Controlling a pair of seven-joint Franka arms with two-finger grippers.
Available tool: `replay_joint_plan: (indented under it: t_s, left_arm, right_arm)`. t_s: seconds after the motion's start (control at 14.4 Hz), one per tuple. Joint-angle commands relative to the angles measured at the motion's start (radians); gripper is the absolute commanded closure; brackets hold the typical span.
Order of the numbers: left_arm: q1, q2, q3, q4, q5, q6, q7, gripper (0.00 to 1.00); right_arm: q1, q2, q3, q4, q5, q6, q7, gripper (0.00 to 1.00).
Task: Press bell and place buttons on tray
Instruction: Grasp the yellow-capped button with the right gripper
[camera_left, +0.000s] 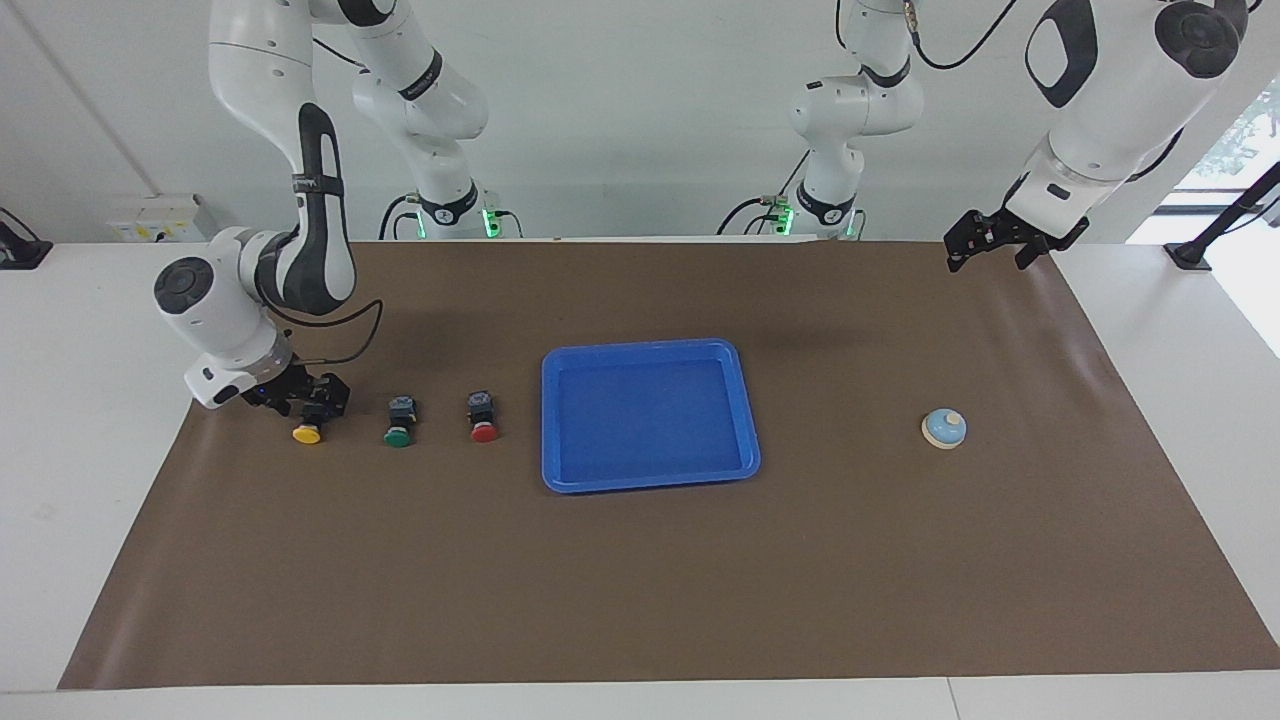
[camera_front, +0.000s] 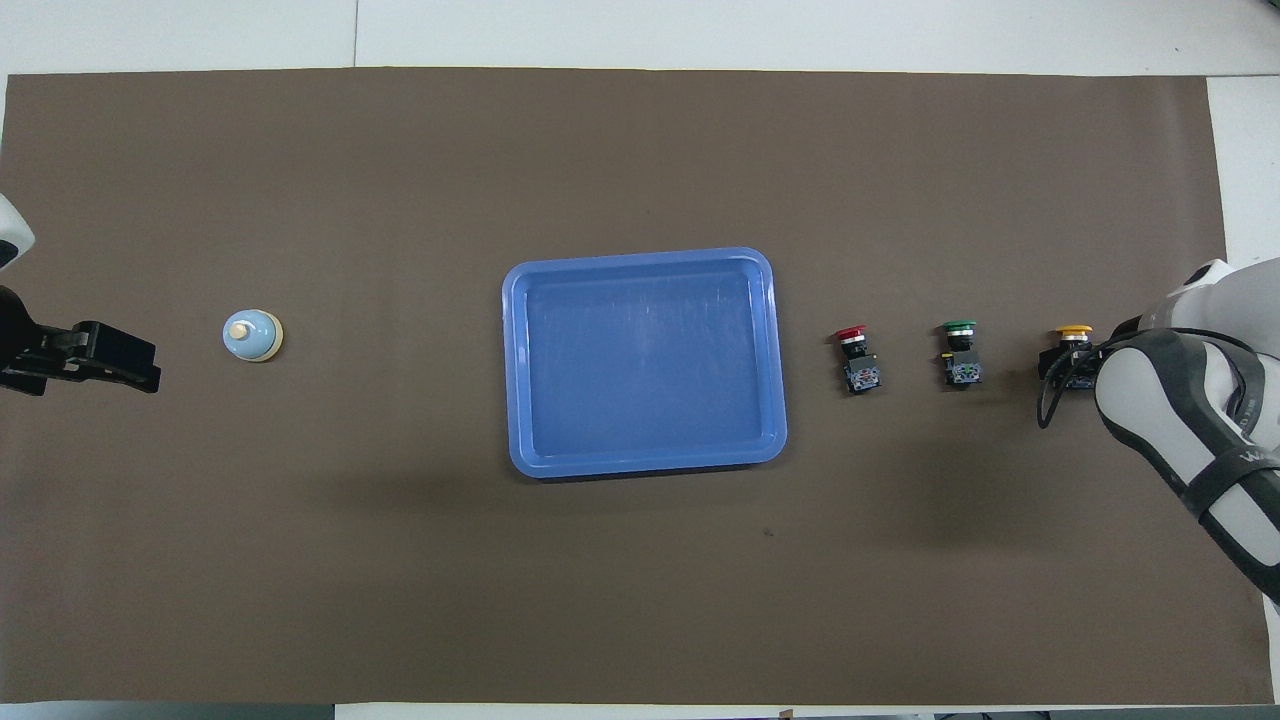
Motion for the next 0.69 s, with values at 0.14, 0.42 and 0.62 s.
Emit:
replay_joint_plan:
  t_s: [0.14, 0.42, 0.62]
  left_arm:
    - [0.003, -0.026, 0.003, -0.022, -0.008, 0.011, -0.001, 0.0]
    - [0.003, -0.026, 0.003, -0.022, -0.008, 0.011, -0.001, 0.0]
    - [0.003, -0.026, 0.003, -0.022, -0.008, 0.011, -0.001, 0.0]
  right_arm:
    - [-0.004, 0.004, 0.007, 0.0, -0.021, 0.02, -0.012, 1.0]
    - [0.065, -0.03, 0.01, 0.082, -0.024, -0.096, -0.038, 1.0]
    - [0.181, -0.032, 0.01, 0.212, -0.024, -0.265, 0.031, 1.0]
